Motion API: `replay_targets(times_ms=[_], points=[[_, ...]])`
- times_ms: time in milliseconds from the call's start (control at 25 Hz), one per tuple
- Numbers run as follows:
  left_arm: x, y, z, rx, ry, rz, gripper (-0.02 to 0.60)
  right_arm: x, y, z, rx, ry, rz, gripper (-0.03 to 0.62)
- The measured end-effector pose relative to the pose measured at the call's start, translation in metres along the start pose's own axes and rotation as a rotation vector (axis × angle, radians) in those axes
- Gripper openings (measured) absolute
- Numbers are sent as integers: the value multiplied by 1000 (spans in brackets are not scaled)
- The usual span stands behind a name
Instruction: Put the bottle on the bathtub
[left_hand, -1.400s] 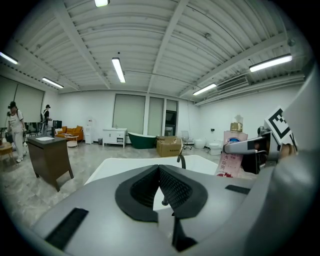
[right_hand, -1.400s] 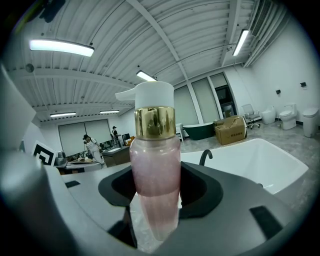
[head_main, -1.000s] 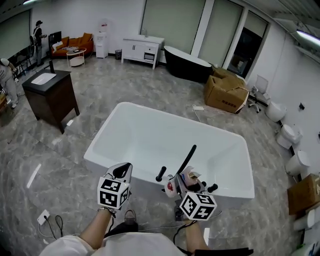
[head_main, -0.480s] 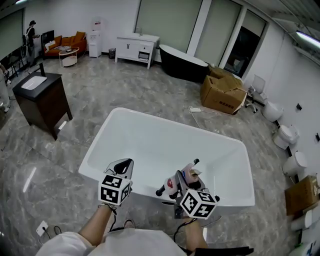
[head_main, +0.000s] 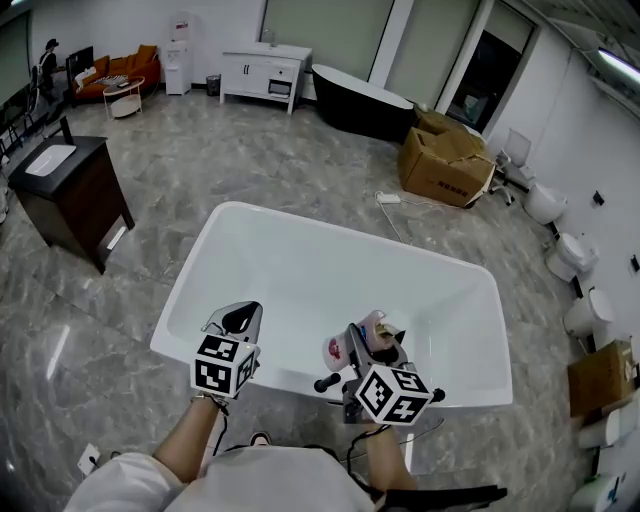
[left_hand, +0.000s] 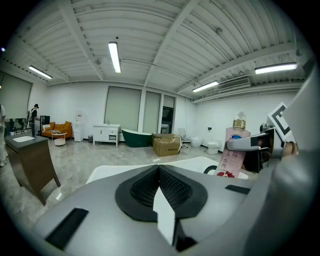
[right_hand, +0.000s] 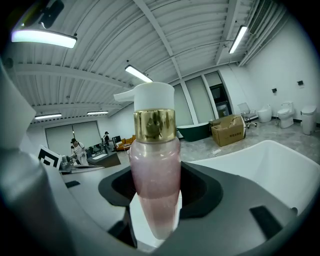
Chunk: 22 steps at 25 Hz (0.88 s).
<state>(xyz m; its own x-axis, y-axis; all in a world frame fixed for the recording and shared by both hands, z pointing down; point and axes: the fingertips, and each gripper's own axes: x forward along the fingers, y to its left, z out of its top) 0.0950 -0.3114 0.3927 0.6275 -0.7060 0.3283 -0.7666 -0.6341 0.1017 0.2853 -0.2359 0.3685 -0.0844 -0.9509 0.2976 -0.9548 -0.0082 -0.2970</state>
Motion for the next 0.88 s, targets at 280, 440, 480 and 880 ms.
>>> replay_targets(times_ms=[280,440,480,880], points=[[6,7,-3,-29,21,56,17,23,-1,0,-24,52,62,241],[-1,8,-2,-48,26,101,15,33,3,6,-44,74,118,241],[-4,9,-3,-49,27,116,15,34,3,7,-48,77,128,241],[-20,6,-30,-112,63,202,15,34,5,-4,-52,125,193,241]])
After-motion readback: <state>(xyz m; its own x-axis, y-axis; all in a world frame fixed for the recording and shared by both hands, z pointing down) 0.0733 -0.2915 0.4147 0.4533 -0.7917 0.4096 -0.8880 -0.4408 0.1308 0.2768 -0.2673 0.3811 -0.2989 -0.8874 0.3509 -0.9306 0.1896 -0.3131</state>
